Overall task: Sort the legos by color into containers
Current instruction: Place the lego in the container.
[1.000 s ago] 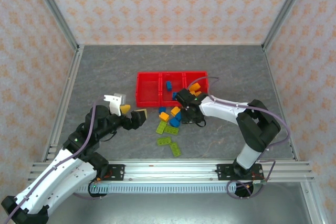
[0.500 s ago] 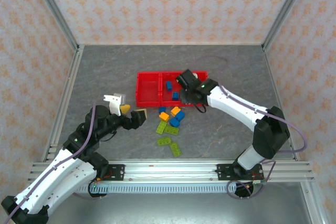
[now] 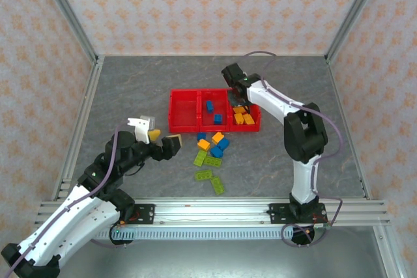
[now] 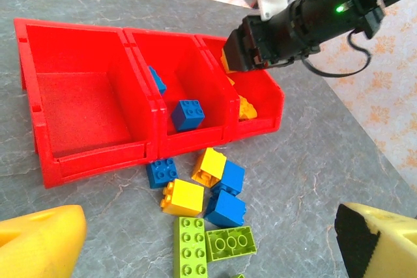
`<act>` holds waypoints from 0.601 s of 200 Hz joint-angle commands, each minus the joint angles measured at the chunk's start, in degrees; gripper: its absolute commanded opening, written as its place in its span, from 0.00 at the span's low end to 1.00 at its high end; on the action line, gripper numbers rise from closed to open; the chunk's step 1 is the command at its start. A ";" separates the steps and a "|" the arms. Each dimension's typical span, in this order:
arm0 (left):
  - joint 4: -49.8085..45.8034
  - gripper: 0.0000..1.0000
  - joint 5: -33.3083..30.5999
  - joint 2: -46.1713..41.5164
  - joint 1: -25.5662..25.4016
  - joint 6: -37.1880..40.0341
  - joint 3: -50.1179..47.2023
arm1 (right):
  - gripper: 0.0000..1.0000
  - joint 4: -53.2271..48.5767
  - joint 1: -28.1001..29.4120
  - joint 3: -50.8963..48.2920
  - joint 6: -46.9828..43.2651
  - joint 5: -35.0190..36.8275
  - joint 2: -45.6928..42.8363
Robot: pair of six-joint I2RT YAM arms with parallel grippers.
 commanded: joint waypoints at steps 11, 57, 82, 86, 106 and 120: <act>1.00 0.99 -1.09 -0.45 -0.37 1.14 -0.11 | 0.39 -1.93 -0.65 1.62 -1.94 6.16 0.89; 1.07 0.99 -0.31 0.48 -0.36 1.25 -0.05 | 0.47 -1.82 -0.73 -0.25 -1.94 10.69 1.35; 1.08 0.99 -0.39 0.28 -0.38 1.23 -0.02 | 0.50 -2.16 -0.73 -1.02 -1.53 12.00 1.44; 1.08 0.99 -0.43 0.18 -0.33 1.24 -0.03 | 0.50 -2.13 -0.73 -1.15 -1.43 12.07 1.38; 1.05 0.99 -0.66 0.00 -0.36 1.23 -0.10 | 0.51 -2.07 -0.73 -1.44 -1.11 11.38 0.29; 1.03 0.99 -0.83 -0.09 -0.37 1.23 -0.10 | 0.53 -2.08 -0.73 -1.31 -0.83 10.40 -1.03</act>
